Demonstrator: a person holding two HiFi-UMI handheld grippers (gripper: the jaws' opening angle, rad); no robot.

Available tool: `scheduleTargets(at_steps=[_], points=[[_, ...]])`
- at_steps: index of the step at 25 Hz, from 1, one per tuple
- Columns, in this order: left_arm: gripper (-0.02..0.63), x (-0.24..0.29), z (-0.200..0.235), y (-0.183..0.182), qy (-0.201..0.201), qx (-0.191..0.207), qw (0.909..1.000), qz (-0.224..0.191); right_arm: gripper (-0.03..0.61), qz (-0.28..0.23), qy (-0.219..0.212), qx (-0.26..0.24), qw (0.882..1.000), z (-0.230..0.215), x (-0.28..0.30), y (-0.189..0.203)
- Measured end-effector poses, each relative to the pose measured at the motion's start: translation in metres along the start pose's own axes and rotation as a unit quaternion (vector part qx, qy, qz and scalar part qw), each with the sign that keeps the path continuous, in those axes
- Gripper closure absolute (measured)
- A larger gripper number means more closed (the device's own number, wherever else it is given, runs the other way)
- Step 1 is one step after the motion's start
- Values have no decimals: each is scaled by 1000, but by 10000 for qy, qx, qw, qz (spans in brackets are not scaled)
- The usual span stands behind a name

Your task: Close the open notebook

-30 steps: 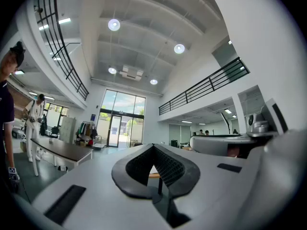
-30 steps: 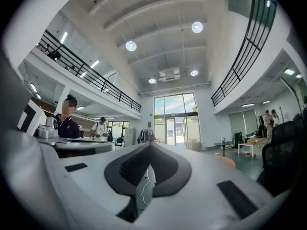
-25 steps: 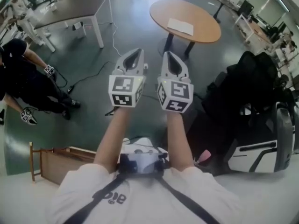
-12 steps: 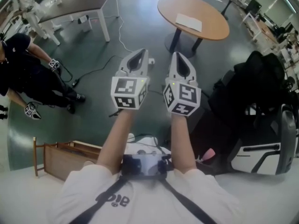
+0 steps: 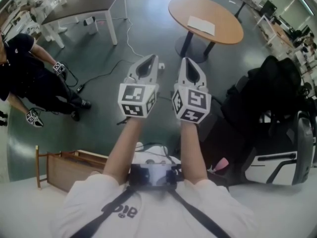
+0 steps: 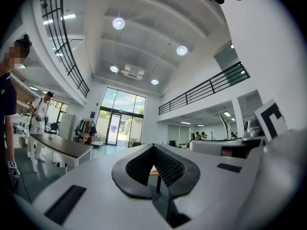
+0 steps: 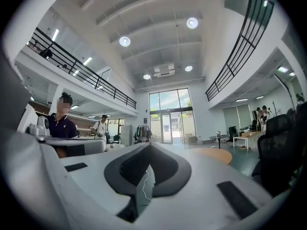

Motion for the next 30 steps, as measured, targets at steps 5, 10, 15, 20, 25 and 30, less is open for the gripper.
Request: scheduleTargets(at_steps=[5,10,15,20,25,30], points=[[601,-5,4,1,112,192,9998,20,558,-8,-14,-40,10000,14,0,1],[601,-12,18,-7,152,158,9997,-46,558,-25,-24,-100,9999,35,1,0],[601,-19,31,-11,256,117,9995,-103,558,-71,63,-117,9999,52,-1,0],[601,-30,37,-6,465,93,9988,-79,558,-96,306,-78,9995,63,-13,8],[601,-35,39,1,628,-16,9980,-2,558,-20,490,-109,9987,68,-25,14],[601,-26,36,3,763,-112,9970,-33,558,-52,578,-89,9983,62,-23,13]])
Point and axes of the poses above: the fingertips, and each gripper's own axes: x forward along the fingers, z to its left, y out of its underside, the point moved 10 cm from there along -x, backward along the fingers, and after that the axes turned 7 degrees about -z, right-handed, at the moved point
